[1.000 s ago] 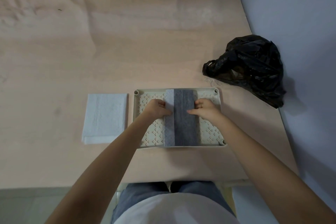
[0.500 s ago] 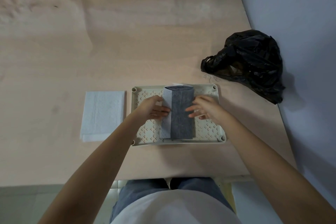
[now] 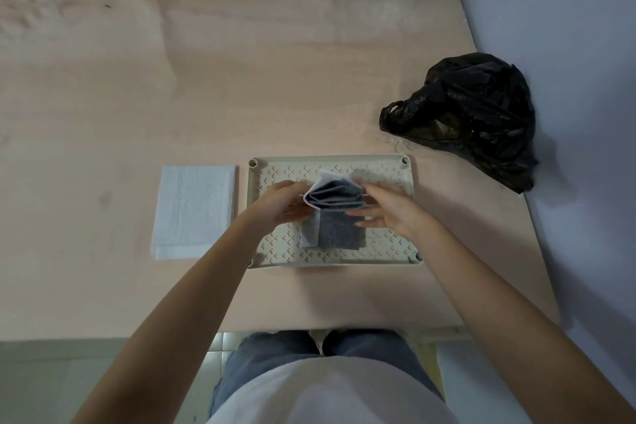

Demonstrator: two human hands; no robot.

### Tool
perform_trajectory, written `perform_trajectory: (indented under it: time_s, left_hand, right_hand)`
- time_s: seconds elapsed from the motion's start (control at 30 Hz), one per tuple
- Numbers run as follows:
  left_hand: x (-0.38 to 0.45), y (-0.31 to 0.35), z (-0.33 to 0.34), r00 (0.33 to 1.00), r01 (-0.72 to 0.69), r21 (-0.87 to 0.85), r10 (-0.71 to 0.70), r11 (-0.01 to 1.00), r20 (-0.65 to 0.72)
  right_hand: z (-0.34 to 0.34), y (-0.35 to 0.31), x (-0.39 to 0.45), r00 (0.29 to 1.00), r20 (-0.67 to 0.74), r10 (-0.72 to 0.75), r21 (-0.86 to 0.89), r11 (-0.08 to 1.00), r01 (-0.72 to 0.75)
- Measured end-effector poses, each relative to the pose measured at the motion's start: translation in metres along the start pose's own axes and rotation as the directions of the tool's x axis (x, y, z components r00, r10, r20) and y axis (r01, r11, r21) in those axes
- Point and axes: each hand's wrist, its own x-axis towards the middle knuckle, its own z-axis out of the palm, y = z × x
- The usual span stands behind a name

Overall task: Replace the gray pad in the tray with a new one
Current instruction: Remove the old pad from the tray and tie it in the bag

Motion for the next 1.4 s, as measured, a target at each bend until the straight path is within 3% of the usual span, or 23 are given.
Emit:
perform_trajectory:
  time_s: [0.2,0.37,0.53,0.6,0.7,0.97,1.07,1.2,1.37,1.4]
  left_hand:
    - [-0.007,0.0,0.009,0.998,0.039,0.013,-0.039,0.999,-0.046]
    - [-0.007,-0.008,0.024,0.994,0.0,0.261,0.029,0.965,-0.106]
    - [-0.006,-0.015,0.02,0.989,-0.086,0.406,0.128,0.91,-0.077]
    - [-0.008,-0.016,0.019,0.991,-0.089,0.381,0.119,0.92,-0.058]
    - [-0.016,-0.015,0.017,0.998,-0.062,0.203,0.06,0.977,0.017]
    - [-0.027,-0.026,0.012,0.978,-0.172,0.328,0.123,0.929,0.166]
    - [-0.025,-0.026,0.014,0.976,-0.202,0.452,0.14,0.869,0.168]
    - [-0.021,-0.024,0.017,0.981,-0.191,0.651,0.153,0.735,0.115]
    - [-0.02,-0.028,0.021,0.975,-0.214,0.746,0.187,0.63,0.121]
    - [-0.021,-0.028,0.022,0.975,-0.209,0.748,0.189,0.629,0.114]
  right_hand:
    - [0.004,0.014,0.0,0.99,-0.113,-0.084,-0.087,0.993,0.074]
    - [0.004,0.029,0.0,0.974,-0.102,-0.201,-0.173,0.968,0.181]
    - [0.004,0.038,0.002,0.953,-0.097,-0.287,-0.32,0.916,0.243]
    - [0.005,0.044,0.003,0.94,-0.084,-0.33,-0.335,0.898,0.286]
    - [0.007,0.051,0.003,0.919,-0.066,-0.388,-0.349,0.872,0.343]
    - [0.005,0.052,0.004,0.938,-0.051,-0.344,-0.312,0.897,0.312]
    - [0.009,0.051,0.002,0.939,-0.024,-0.343,-0.398,0.865,0.305]
    - [0.022,0.057,0.002,0.903,0.023,-0.43,-0.672,0.661,0.332]
    - [0.023,0.065,-0.005,0.871,0.022,-0.491,-0.659,0.648,0.382]
    - [0.022,0.065,-0.007,0.838,-0.004,-0.545,-0.717,0.586,0.378]
